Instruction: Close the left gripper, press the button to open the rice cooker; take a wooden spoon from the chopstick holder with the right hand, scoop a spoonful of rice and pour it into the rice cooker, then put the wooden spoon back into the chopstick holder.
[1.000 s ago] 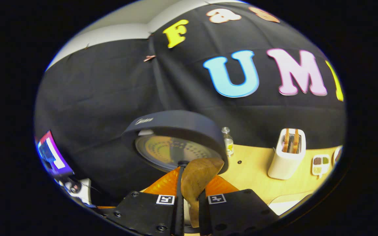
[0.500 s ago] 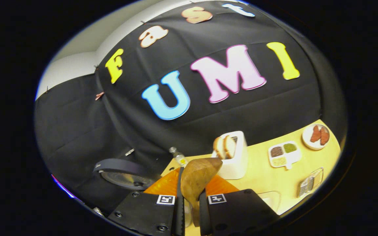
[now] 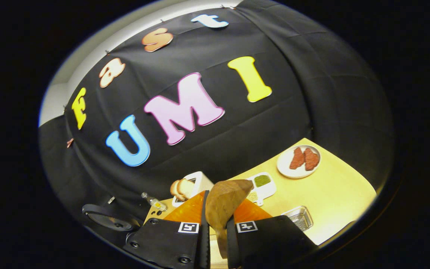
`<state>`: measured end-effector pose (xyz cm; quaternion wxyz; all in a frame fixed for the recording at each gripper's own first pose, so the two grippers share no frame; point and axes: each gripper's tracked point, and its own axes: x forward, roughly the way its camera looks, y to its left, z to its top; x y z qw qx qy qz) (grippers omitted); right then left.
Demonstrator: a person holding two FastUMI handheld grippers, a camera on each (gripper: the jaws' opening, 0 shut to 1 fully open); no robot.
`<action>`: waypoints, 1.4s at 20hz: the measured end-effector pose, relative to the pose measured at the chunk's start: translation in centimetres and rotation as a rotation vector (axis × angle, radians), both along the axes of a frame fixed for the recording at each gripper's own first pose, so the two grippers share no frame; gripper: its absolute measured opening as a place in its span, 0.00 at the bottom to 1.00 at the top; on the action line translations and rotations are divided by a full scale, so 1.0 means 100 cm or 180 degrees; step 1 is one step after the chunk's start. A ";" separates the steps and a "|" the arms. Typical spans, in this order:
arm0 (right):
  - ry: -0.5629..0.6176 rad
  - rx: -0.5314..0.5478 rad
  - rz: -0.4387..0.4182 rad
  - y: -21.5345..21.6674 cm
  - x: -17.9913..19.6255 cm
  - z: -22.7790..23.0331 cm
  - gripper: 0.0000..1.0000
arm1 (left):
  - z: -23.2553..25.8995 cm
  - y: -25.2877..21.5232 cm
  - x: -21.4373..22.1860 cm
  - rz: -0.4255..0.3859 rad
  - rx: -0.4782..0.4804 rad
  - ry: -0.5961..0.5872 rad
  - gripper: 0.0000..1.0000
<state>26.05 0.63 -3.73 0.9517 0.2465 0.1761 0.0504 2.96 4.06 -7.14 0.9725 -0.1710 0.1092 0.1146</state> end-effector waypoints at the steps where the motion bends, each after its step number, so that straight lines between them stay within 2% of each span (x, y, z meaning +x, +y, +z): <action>1: 0.0029 0.0007 -0.0111 -0.018 0.005 -0.006 0.22 | 0.003 -0.004 0.004 -0.0010 0.0001 -0.0002 0.95; 6: 0.0255 0.0042 -0.0549 -0.088 0.022 -0.045 0.22 | 0.013 -0.021 0.019 -0.0042 0.0163 0.0061 0.95; 10: 0.0403 0.0049 -0.0712 -0.122 0.034 -0.078 0.22 | 0.018 -0.036 0.025 0.0006 0.0295 0.0157 0.95; 13: 0.0551 -0.0015 -0.0662 -0.131 0.036 -0.110 0.22 | 0.019 -0.056 0.027 0.0025 0.0358 0.0232 0.95; 16: 0.0722 0.0022 -0.0542 -0.120 0.034 -0.141 0.22 | 0.021 -0.078 0.028 0.0044 0.0427 0.0275 0.95; 18: 0.0788 -0.0081 -0.0454 -0.115 0.034 -0.159 0.22 | 0.029 -0.086 0.030 0.0087 0.0468 0.0233 0.95; 23: 0.0849 -0.0096 -0.0170 -0.092 0.033 -0.180 0.23 | 0.043 -0.086 0.021 0.0375 0.0550 0.0172 0.95; 25: 0.0791 -0.0091 -0.0171 -0.091 0.035 -0.175 0.26 | 0.053 -0.078 0.013 0.0507 0.0598 0.0116 0.95; 26: 0.0759 -0.0120 -0.0176 -0.092 0.032 -0.168 0.31 | 0.062 -0.072 0.010 0.0569 0.0644 0.0058 0.95; 28: 0.0695 -0.0257 -0.0159 -0.099 0.022 -0.161 0.77 | 0.079 -0.056 0.005 0.0690 0.0765 -0.0069 0.95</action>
